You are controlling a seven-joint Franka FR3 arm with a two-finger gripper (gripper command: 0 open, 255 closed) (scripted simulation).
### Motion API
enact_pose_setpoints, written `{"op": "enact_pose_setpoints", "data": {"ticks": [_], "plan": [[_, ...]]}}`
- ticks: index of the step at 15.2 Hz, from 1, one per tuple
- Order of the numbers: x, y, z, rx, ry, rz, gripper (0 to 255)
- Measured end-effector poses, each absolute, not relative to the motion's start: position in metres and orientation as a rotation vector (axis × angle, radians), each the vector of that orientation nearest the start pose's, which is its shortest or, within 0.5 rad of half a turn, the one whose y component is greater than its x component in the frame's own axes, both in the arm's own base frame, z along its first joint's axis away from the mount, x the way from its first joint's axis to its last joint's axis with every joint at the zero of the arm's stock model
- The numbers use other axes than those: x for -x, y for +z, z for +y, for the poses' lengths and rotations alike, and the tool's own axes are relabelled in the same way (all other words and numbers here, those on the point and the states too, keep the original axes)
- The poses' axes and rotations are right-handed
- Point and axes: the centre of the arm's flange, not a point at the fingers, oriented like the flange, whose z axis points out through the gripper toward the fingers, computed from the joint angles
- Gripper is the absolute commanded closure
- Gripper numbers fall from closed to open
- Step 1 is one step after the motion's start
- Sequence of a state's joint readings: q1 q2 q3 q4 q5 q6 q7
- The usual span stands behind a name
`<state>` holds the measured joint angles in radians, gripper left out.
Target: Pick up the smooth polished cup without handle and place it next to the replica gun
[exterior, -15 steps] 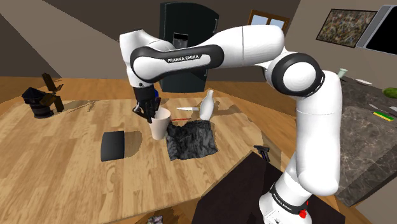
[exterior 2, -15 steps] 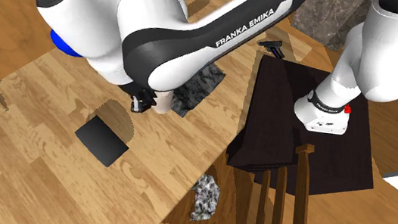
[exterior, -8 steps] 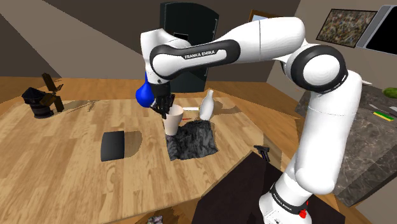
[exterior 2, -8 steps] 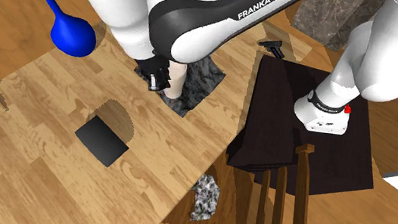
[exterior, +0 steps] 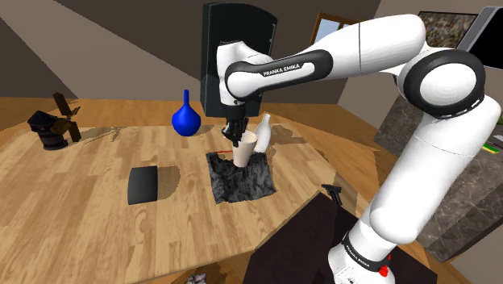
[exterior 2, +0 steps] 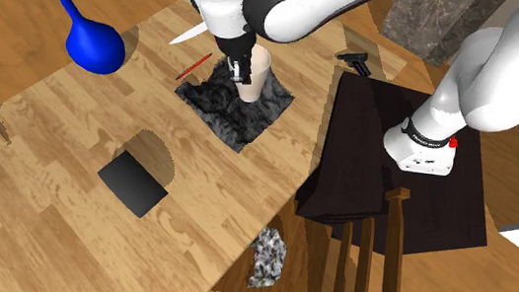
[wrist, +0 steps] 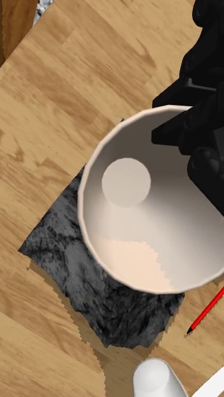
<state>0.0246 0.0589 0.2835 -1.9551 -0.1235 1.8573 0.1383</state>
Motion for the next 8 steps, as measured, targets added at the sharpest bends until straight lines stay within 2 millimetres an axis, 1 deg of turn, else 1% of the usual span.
{"op": "enact_pose_setpoints", "data": {"ticks": [2,5,6,7,8], "plan": [[-0.521,0.436,0.130,3.247,0.209,-0.349,255],[-0.513,0.434,0.093,3.247,0.210,-0.349,255],[-0.508,0.437,0.083,3.247,0.210,-0.349,255],[-0.504,0.435,0.069,3.247,0.209,-0.349,255],[-0.502,0.437,0.055,3.247,0.209,-0.349,255]]}}
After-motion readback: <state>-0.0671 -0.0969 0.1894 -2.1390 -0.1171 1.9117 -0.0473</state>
